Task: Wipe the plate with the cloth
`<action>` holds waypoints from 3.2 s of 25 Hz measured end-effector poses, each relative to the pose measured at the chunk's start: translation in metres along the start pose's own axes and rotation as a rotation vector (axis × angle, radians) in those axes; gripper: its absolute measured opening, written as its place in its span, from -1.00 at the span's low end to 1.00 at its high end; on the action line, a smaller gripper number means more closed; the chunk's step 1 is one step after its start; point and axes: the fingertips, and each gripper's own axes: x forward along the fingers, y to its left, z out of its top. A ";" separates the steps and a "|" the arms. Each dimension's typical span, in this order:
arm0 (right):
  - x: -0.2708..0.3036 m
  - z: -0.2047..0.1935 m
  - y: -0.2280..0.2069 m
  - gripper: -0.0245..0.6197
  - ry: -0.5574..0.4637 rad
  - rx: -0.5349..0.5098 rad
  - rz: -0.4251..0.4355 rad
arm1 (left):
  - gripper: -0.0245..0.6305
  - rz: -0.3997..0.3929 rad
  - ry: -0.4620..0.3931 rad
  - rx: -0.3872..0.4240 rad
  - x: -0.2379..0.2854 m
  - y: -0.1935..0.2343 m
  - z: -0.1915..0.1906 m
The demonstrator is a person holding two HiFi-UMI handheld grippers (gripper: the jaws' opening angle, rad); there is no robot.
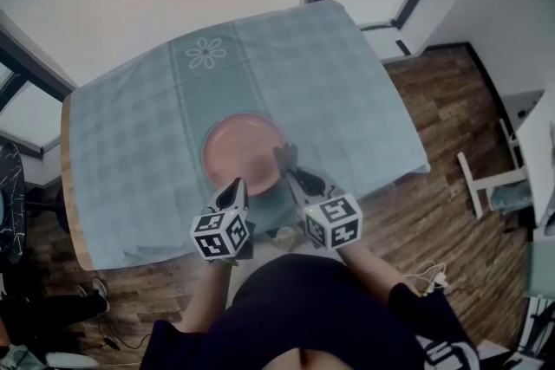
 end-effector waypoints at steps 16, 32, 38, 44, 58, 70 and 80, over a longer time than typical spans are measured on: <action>0.054 0.003 0.004 -0.82 0.066 -0.023 0.022 | -0.88 0.147 0.075 -0.044 0.009 0.082 -0.014; 0.116 -0.002 0.003 -0.82 0.148 -0.069 -0.012 | -0.60 0.178 0.172 -0.113 0.043 0.149 -0.020; 0.141 -0.006 0.000 -0.82 0.208 -0.154 -0.021 | -0.60 0.190 0.192 -0.141 0.053 0.161 -0.026; 0.167 -0.012 -0.011 -0.82 0.281 -0.265 -0.041 | -0.61 0.193 0.211 -0.158 0.063 0.166 -0.029; 0.211 -0.034 -0.034 -0.82 0.465 -0.454 -0.112 | -0.68 0.170 0.250 -0.180 0.074 0.166 -0.036; 0.232 -0.047 -0.038 -0.82 0.538 -0.514 -0.133 | -0.74 0.158 0.253 -0.173 0.077 0.165 -0.037; 0.243 -0.050 -0.025 -0.82 0.567 -0.517 -0.094 | -0.75 0.147 0.250 -0.187 0.076 0.165 -0.037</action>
